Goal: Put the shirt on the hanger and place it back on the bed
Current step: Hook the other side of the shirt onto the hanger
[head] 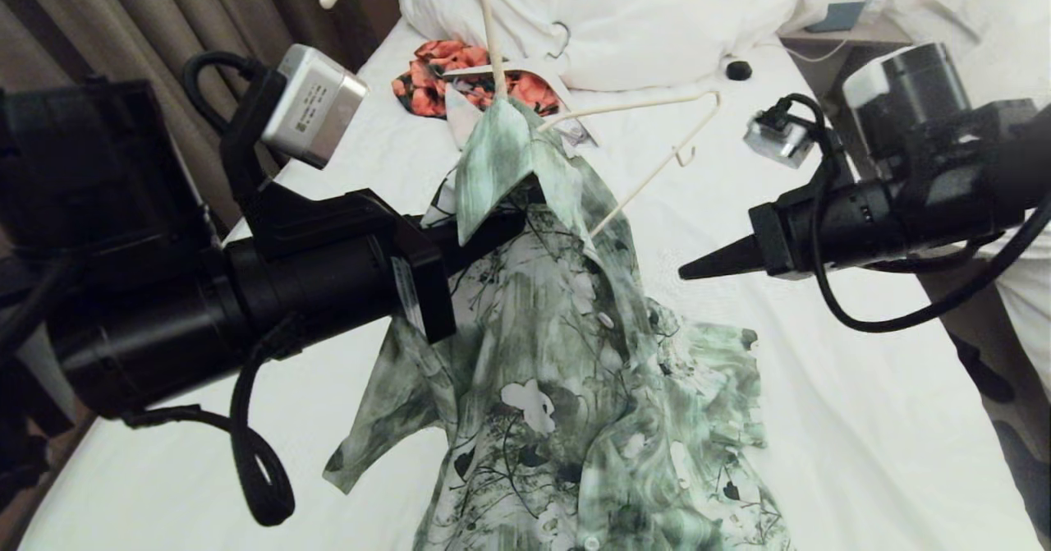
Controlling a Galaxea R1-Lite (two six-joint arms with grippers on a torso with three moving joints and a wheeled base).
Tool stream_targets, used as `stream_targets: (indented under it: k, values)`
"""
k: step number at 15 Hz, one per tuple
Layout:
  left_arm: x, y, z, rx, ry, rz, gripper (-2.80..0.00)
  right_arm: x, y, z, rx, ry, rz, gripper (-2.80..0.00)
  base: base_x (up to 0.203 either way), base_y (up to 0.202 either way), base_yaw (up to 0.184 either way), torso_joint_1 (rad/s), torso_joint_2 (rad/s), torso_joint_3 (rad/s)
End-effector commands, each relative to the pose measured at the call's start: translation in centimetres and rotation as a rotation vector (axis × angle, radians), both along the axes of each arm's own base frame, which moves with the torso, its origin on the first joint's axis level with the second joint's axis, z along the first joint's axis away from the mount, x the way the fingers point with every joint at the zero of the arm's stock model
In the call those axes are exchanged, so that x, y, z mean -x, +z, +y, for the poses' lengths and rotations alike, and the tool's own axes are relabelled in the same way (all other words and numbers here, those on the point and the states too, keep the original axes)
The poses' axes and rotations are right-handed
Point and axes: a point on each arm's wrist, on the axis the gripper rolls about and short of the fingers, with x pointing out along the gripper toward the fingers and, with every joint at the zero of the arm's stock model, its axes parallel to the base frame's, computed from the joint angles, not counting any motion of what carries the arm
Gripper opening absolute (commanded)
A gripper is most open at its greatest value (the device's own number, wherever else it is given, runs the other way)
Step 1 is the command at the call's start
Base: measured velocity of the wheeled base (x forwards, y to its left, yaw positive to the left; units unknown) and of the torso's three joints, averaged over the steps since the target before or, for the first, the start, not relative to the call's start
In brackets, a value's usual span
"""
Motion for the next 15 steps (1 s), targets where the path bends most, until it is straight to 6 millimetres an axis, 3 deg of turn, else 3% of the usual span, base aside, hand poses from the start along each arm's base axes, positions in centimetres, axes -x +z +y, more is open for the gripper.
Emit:
stream_targets:
  k: [1,2,3,9,15]
  values:
    - [0.0,0.1,-0.1,0.002,-0.004,-0.004,-2.8,-1.2,-1.8,1.2,0.02,0.017,0.051,-2.8,0.0,0.0,0.0,0.0,0.0,0.0]
    - [0.0,0.1,-0.1,0.003,-0.004,-0.004,-2.8,-1.3,-1.9,1.3,0.033,0.005,0.052,-2.8,0.0,0.0,0.0,0.0,0.0,0.0]
    - [-0.1,0.0,-0.1,0.001,-0.002,-0.002,-2.8,-1.3,-2.2,1.6,0.053,-0.008,0.052,0.0,0.0,0.0,0.0,0.0,0.0,0.0]
    - [0.0,0.4,0.0,-0.009,0.002,0.007,-2.8,-3.3,-4.6,3.2,0.047,0.007,0.032,0.0,0.0,0.0,0.0,0.0,0.0,0.0]
    - [0.1,0.7,0.1,-0.009,0.004,0.007,-2.8,-3.6,-5.5,5.2,0.039,0.047,0.012,0.0,0.0,0.0,0.0,0.0,0.0,0.0]
